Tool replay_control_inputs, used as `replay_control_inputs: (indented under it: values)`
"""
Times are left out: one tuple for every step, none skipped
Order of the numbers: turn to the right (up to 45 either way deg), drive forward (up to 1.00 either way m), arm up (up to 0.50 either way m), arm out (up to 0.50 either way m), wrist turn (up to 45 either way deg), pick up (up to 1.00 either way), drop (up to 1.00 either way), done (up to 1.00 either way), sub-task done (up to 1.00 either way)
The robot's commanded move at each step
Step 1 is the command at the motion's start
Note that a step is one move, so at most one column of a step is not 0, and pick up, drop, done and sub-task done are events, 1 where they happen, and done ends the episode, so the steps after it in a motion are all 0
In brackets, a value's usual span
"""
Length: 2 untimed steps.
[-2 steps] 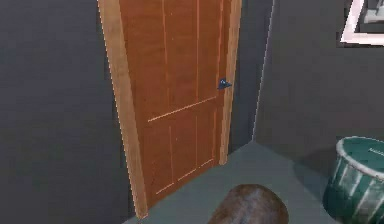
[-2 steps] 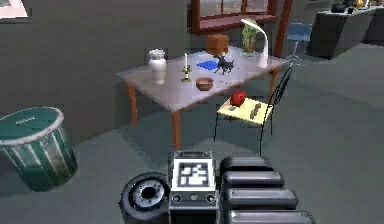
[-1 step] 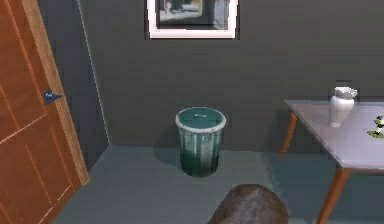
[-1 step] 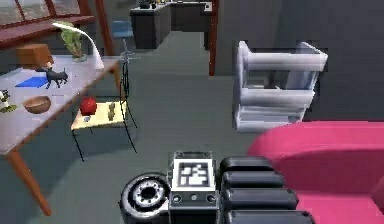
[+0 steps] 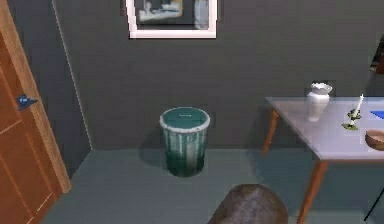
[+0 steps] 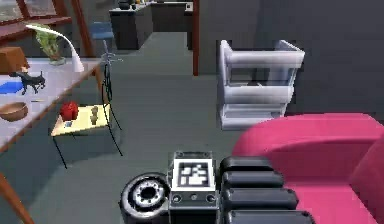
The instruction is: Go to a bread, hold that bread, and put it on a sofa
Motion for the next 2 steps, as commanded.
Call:
replay_control_inputs:
  values:
    - [-45.0,0.0,0.0,0.0,0.0,0.0,0.0,0.0,0.0]
    - [-45.0,0.0,0.0,0.0,0.0,0.0,0.0,0.0,0.0]
